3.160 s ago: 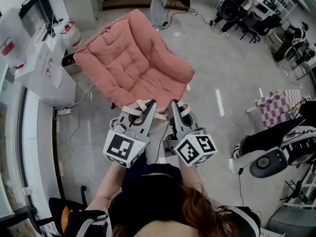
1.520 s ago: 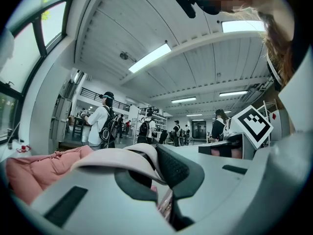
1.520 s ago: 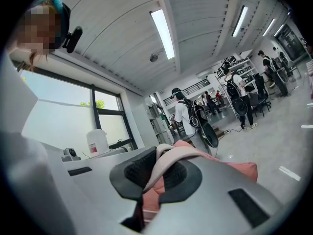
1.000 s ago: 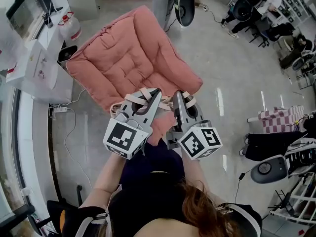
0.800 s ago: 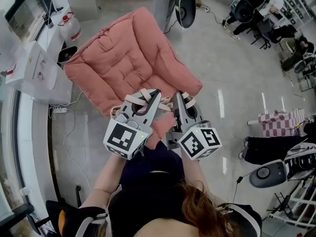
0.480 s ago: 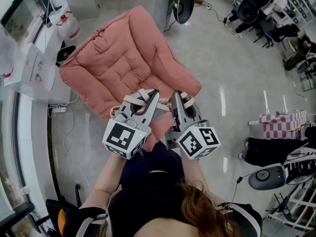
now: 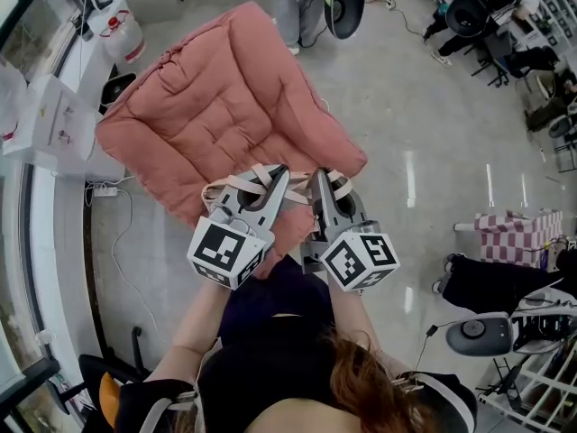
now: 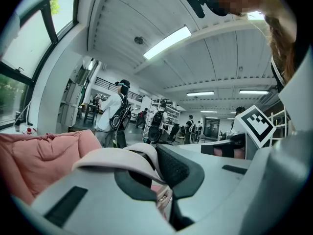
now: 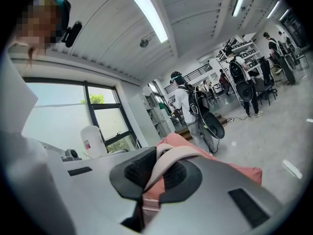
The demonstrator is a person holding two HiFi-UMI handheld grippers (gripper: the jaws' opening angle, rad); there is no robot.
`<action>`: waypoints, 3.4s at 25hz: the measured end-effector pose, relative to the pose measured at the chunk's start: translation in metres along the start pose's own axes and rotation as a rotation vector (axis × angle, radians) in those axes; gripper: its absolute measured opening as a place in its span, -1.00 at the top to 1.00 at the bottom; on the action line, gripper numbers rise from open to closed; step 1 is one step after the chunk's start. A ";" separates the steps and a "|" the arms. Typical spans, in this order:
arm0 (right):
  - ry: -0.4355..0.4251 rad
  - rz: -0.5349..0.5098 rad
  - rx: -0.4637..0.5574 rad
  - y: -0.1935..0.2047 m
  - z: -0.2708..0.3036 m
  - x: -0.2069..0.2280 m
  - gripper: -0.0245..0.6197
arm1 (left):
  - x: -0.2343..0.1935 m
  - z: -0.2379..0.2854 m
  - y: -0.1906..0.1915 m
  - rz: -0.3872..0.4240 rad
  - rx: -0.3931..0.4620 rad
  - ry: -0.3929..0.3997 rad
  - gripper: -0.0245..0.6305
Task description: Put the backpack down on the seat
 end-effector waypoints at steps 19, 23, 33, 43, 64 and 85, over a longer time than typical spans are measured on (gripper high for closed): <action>-0.050 0.001 -0.181 -0.014 0.052 0.082 0.79 | 0.000 0.068 0.047 -0.104 -0.081 -0.108 0.87; -0.042 -0.001 -0.197 -0.007 0.050 0.086 0.79 | 0.003 0.065 0.054 -0.122 -0.090 -0.105 0.87; 0.043 0.019 -0.171 0.009 0.035 0.073 0.79 | 0.003 0.050 0.059 -0.131 -0.103 -0.034 0.87; 0.140 0.062 -0.160 0.030 0.026 0.090 0.79 | 0.007 0.058 0.078 -0.129 -0.124 0.048 0.87; 0.205 0.176 -0.233 0.045 0.047 0.145 0.79 | 0.005 0.099 0.111 -0.125 -0.201 0.086 0.87; 0.254 0.269 -0.264 0.072 0.080 0.198 0.79 | -0.006 0.135 0.162 -0.104 -0.286 0.081 0.87</action>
Point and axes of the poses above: the fingertips, and each gripper's own axes: z forward along the fingers, x to its right, y out of its underside, the point moved 9 cm from there along -z, backward along the fingers, and after that the axes turned 15 degrees about z, right-handed, at the moved point
